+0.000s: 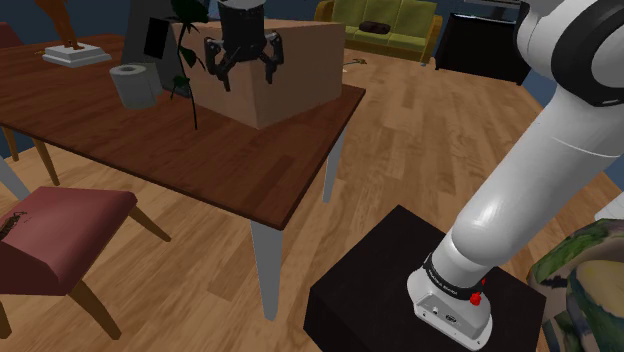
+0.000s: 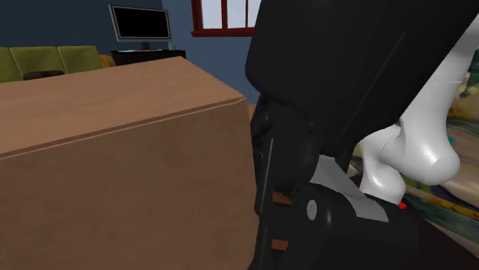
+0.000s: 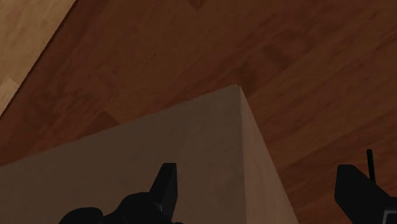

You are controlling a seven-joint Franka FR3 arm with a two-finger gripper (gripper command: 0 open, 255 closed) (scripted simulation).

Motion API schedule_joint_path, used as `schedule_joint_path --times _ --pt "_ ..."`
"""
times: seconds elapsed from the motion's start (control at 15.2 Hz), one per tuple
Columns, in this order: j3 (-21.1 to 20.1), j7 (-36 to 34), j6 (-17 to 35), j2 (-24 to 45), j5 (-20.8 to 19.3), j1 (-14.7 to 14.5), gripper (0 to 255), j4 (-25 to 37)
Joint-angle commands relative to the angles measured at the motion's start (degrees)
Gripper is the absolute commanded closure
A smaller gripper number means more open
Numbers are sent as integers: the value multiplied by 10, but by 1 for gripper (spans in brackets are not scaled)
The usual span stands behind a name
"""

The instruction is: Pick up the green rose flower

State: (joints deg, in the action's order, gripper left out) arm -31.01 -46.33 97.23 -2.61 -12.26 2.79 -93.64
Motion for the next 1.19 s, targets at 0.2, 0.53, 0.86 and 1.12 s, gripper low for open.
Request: schedule_joint_path --times 0.2,0.53,0.86,1.12 --pt "-2 -18 25 6 -11 0 0 -19" --pt "-1 -22 54 1 -10 1 0 -51" --pt "-1 -22 53 2 -10 1 255 -50" --pt "-1 -22 53 2 -10 0 255 -50"
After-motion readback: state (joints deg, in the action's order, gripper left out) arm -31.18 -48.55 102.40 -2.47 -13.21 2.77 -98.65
